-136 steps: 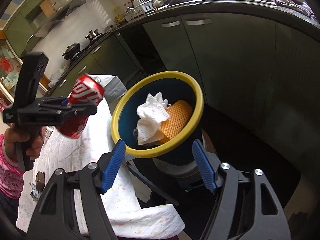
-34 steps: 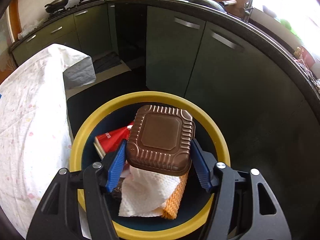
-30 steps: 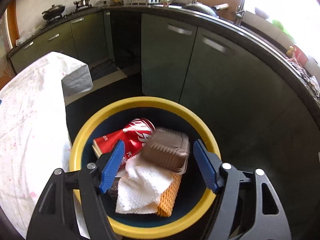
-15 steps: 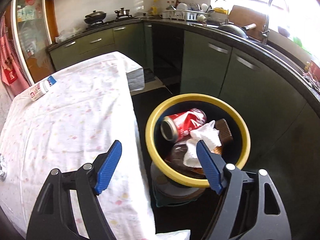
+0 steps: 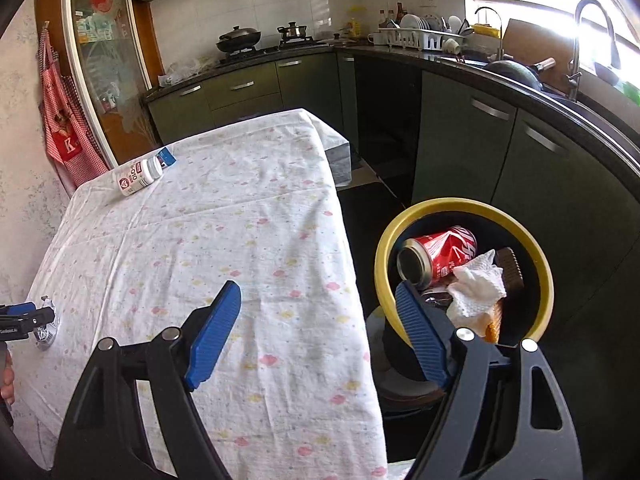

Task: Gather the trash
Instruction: 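Lower the left gripper onto the snack wrapper and grasp it, then carry the snack wrapper over the bin and open the left gripper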

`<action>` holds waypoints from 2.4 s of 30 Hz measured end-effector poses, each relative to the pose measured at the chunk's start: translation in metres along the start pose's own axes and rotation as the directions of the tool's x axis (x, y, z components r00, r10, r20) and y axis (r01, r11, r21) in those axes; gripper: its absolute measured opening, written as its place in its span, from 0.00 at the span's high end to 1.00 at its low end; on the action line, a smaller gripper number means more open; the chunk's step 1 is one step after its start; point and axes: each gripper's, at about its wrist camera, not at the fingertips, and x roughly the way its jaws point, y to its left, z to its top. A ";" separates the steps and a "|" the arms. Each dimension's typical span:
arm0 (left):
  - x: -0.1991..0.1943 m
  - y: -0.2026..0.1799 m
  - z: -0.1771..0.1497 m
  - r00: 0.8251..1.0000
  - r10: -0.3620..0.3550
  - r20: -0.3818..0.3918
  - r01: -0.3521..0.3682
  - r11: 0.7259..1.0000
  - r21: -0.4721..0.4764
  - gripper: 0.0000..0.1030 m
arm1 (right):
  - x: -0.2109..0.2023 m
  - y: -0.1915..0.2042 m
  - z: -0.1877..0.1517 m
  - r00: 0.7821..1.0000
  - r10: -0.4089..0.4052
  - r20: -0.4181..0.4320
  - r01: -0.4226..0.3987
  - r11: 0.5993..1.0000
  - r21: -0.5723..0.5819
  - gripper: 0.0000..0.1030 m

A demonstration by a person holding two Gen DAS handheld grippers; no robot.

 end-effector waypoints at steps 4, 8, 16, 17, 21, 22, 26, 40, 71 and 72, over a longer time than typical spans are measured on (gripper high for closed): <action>0.002 -0.006 0.000 1.000 0.007 -0.006 -0.007 1.000 0.018 0.09 | 0.000 0.000 0.000 1.000 0.012 0.000 -0.012 1.000 0.004 0.27; 0.007 -0.008 0.000 1.000 0.009 -0.020 -0.008 1.000 0.020 0.21 | 0.001 -0.002 -0.001 1.000 0.016 -0.005 -0.016 1.000 0.005 0.27; 0.007 -0.010 -0.004 1.000 -0.004 -0.011 0.004 0.999 0.039 0.54 | -0.005 -0.007 -0.002 1.000 -0.003 0.006 0.003 1.000 0.014 0.26; 0.006 -0.011 -0.004 1.000 -0.001 -0.003 0.001 0.999 0.046 0.54 | -0.005 -0.008 -0.002 1.000 -0.005 0.007 0.005 1.000 0.014 0.26; -0.002 -0.016 -0.003 1.000 -0.010 0.022 0.008 0.997 0.073 0.54 | -0.008 -0.011 -0.004 1.000 -0.013 0.009 0.013 1.000 0.015 0.26; -0.004 -0.019 -0.002 0.999 -0.013 0.030 0.010 0.997 0.080 0.54 | -0.009 -0.013 -0.005 1.000 -0.018 0.010 0.017 1.000 0.017 0.26; -0.015 -0.032 0.005 0.998 -0.035 0.061 0.028 0.993 0.117 0.54 | -0.014 -0.023 -0.007 0.999 -0.038 0.014 0.038 0.999 0.033 0.26; -0.039 -0.206 0.057 0.949 -0.303 0.084 0.232 0.854 0.465 0.54 | -0.044 -0.105 -0.031 0.976 -0.217 0.009 0.213 0.963 0.164 0.26; -0.011 -0.397 0.096 0.800 -0.600 -0.008 0.461 0.607 0.647 0.16 | -0.056 -0.160 -0.053 0.951 -0.305 -0.043 0.304 0.910 0.281 0.26; -0.016 -0.375 0.097 0.798 -0.602 0.022 0.454 0.625 0.635 0.16 | -0.053 -0.156 -0.051 0.954 -0.297 -0.045 0.297 0.915 0.271 0.26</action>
